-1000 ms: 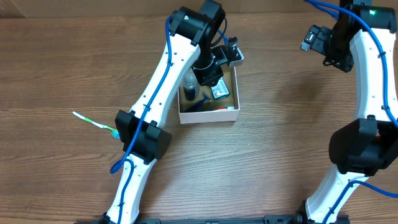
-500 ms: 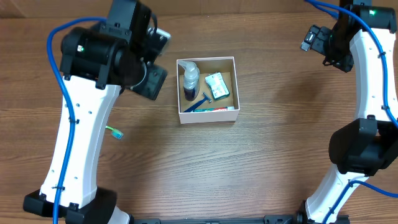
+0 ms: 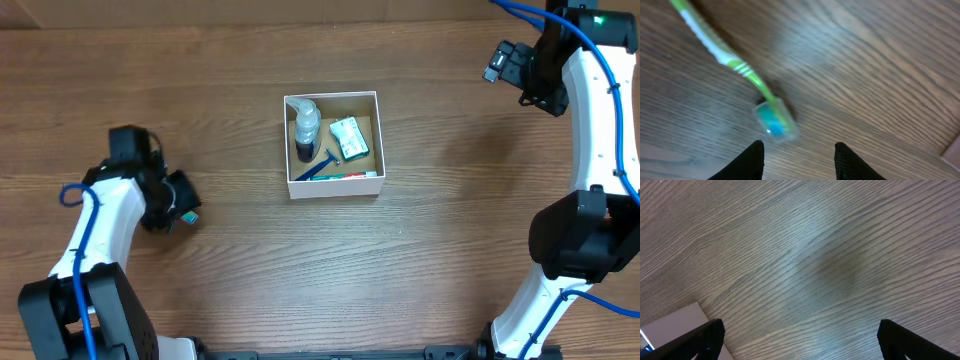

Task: Pack container
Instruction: 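Reach left gripper to the green toothbrush and lift it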

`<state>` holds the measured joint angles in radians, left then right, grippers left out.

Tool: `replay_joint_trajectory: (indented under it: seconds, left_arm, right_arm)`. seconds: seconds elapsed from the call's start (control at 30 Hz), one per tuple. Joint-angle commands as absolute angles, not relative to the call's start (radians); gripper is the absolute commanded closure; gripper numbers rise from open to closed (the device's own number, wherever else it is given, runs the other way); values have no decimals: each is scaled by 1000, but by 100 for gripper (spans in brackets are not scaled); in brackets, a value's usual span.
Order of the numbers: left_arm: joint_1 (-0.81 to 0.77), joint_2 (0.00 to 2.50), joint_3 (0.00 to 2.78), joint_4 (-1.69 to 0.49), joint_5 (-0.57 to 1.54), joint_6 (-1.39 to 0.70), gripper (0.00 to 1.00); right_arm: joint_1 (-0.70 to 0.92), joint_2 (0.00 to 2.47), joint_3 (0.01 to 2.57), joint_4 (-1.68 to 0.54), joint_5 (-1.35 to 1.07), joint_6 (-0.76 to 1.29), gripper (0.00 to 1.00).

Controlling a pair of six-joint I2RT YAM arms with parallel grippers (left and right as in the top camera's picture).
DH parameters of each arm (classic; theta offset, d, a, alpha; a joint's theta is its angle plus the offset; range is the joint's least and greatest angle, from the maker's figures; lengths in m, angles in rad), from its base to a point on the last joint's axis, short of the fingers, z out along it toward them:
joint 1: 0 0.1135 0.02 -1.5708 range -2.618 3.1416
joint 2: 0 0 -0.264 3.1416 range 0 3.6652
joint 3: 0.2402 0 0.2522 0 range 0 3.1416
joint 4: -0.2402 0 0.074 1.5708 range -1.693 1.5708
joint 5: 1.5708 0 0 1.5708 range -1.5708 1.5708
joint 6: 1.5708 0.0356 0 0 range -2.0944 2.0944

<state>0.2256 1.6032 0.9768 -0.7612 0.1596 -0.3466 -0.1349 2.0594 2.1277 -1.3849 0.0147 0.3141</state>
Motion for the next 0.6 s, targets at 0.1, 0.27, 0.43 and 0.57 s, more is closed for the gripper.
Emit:
replay_joint_trajectory:
  seconds: [0.1,0.27,0.43,0.57]
  left_arm:
    - [284,1587,941,-703,10,-469,12]
    - [284,1596,916,-600,-34,-558,3]
    - [284,1693,910,-508,-25,-683,18]
    - [284,1818,910,-454,9,-688,26]
  right_arm:
    - [-130,2025,2147,-1382,22,322,0]
    - [-130,2025,2147,-1382,22,322,0]
    - [-130,2025,2147,-1382,22,322,0]
    - [-130,2025,2147,-1382,22,322,0]
